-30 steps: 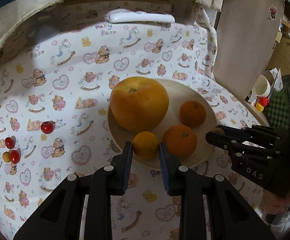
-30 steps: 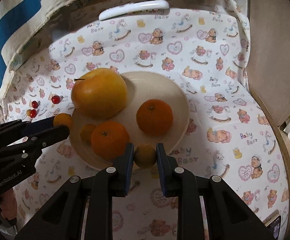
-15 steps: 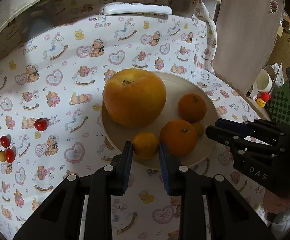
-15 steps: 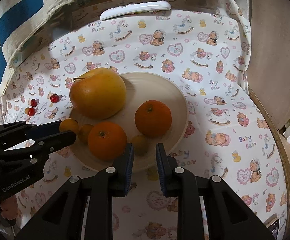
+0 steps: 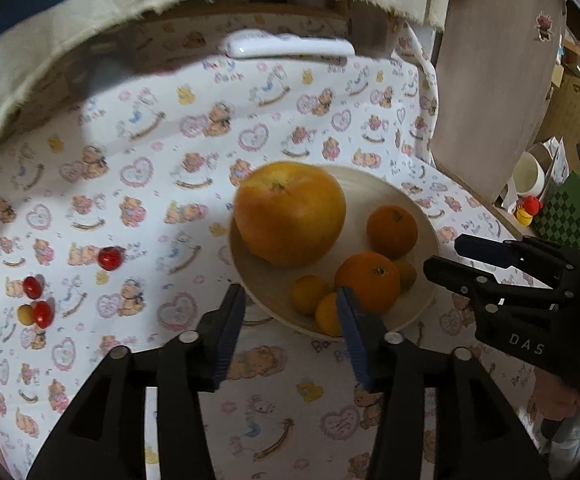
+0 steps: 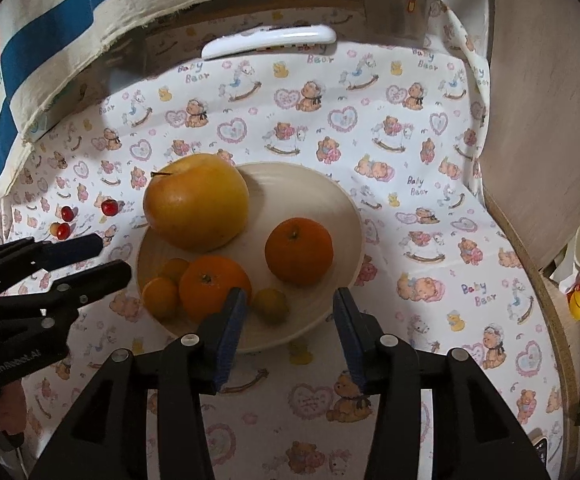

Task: Organize fruits
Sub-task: 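Withdraw both tools from the plate toward the red fruits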

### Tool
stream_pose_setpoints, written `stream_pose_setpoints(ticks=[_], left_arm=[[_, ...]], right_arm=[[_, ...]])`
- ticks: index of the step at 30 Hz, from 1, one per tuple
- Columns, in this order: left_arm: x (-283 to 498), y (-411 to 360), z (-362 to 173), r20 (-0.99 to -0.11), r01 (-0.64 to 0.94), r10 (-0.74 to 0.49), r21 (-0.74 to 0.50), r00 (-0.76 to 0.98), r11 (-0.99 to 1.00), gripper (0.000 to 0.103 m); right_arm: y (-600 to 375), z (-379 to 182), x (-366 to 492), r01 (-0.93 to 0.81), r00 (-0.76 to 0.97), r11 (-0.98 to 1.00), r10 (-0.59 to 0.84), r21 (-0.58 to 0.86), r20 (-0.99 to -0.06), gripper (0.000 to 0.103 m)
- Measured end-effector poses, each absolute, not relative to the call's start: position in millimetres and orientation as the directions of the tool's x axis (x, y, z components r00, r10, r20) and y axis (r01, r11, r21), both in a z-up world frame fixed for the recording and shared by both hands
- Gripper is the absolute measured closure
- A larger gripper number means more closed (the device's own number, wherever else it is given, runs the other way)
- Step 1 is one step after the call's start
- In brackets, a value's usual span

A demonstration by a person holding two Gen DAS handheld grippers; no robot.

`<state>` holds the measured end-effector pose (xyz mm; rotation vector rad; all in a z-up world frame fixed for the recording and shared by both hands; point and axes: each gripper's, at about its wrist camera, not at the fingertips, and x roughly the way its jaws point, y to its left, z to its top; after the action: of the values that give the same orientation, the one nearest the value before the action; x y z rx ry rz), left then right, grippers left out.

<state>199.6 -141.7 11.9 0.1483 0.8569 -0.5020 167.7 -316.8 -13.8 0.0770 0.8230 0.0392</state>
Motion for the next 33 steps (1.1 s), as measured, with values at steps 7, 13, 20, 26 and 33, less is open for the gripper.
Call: stream_pose_setpoints(ticks=[7,13,20,26,33], left_arm=[[188.2,-122.3,34.8,-0.717,0.446,-0.371,-0.093,0.59,0.89,0.038],[181.4,-105.6,48.7,-0.691,0.415,-0.364,-0.101,0.624,0.904,0.021],[176.4,-79.1,56.6,-0.667,0.372,-0.337,-0.096,0.664,0.923,0.018],[179.1,-49.7,60.2,-0.652,0.332,-0.305,-0.086,0.694,0.939,0.018],[195.4,16.3,67.7,-0.621,0.182,-0.227,-0.137,0.75,0.974,0.015]], right_arm=[[-310.9,-3.2,159.3,-0.018,0.695,0.997,0.062,0.07,-0.717,0.056],[-304.6,10.2,152.9,-0.02,0.714,0.997,0.064,0.071,-0.698,0.054],[-291.6,22.9,151.3,-0.031,0.731,0.998,0.064,0.061,-0.68,0.048],[-272.4,27.7,155.9,-0.057,0.726,0.997,0.079,0.054,-0.683,0.045],[-243.5,32.0,163.5,-0.093,0.727,0.995,0.088,0.029,-0.681,0.042]])
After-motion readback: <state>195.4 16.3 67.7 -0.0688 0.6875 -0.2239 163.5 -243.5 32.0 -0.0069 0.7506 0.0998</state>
